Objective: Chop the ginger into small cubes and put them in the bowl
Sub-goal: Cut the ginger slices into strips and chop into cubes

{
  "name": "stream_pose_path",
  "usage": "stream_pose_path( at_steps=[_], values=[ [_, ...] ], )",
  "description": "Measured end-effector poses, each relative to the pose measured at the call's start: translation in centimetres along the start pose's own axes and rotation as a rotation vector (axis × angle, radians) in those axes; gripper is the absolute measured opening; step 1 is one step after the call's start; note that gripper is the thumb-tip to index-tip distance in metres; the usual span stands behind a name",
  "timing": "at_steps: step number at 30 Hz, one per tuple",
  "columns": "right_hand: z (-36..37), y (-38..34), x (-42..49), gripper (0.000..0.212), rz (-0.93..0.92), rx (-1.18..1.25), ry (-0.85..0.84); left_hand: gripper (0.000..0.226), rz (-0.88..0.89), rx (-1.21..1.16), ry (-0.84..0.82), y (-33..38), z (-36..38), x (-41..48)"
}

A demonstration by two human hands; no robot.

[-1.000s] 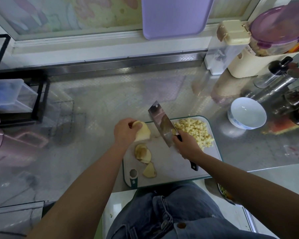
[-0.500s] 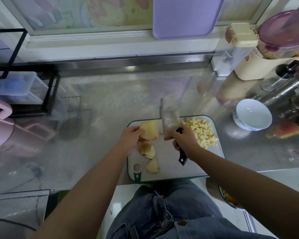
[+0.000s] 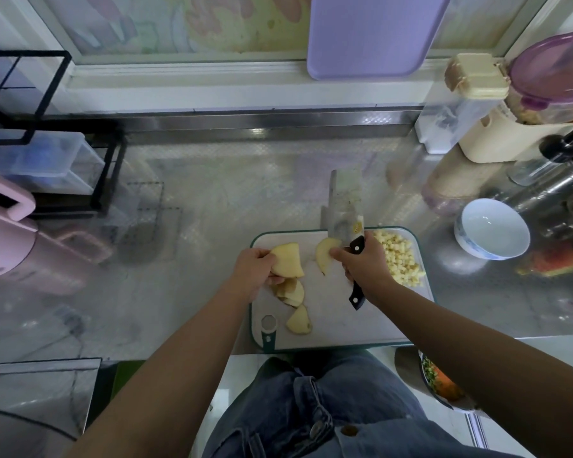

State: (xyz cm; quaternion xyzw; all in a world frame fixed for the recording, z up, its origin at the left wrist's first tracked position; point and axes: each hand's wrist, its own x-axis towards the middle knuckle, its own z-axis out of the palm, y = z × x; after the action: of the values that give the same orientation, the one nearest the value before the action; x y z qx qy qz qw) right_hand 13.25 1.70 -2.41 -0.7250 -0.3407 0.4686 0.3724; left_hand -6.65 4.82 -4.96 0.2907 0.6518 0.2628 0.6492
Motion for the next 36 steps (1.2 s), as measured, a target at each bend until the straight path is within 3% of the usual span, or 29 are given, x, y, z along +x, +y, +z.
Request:
stream_pose_path(
  at_steps=[6, 9, 13, 18, 22, 29, 33, 36],
  values=[
    [-0.5, -0.1, 0.2, 0.039, -0.024, -0.131, -0.047, 0.011, 0.063, 0.032, 0.042, 0.2, 1.5, 0.9],
    [0.3, 0.3, 0.1, 0.040, -0.054, -0.183, -0.109, 0.016, 0.108, 0.036, 0.168, 0.4, 0.9, 1.1],
    [2.0, 0.5, 0.2, 0.034, -0.093, -0.284, -0.179, 0.012, 0.118, -0.002, 0.304, 0.0, -1.4, 0.8],
    [4.4, 0.3, 0.3, 0.022, -0.244, -0.489, -0.217, 0.012, 0.084, -0.127, 0.349, -0.7, -3.5, -0.5],
    [4.4, 0.2, 0.7, 0.017, -0.319, -0.579, -0.223, 0.014, 0.068, -0.131, 0.337, -0.9, -3.9, -1.2],
    [1.2, -0.1, 0.6, 0.007, -0.265, -0.407, -0.104, 0.014, 0.137, -0.019, 0.240, -0.1, -1.1, -0.5],
    [-1.4, 0.7, -0.1, 0.014, -0.193, -0.374, -0.060, 0.015, 0.170, 0.197, 0.144, 0.8, 2.8, -0.1],
    [-3.1, 1.6, -0.7, 0.011, -0.190, -0.388, -0.028, 0.022, 0.307, 0.515, 0.038, 1.2, 5.2, -0.1]
  ],
)
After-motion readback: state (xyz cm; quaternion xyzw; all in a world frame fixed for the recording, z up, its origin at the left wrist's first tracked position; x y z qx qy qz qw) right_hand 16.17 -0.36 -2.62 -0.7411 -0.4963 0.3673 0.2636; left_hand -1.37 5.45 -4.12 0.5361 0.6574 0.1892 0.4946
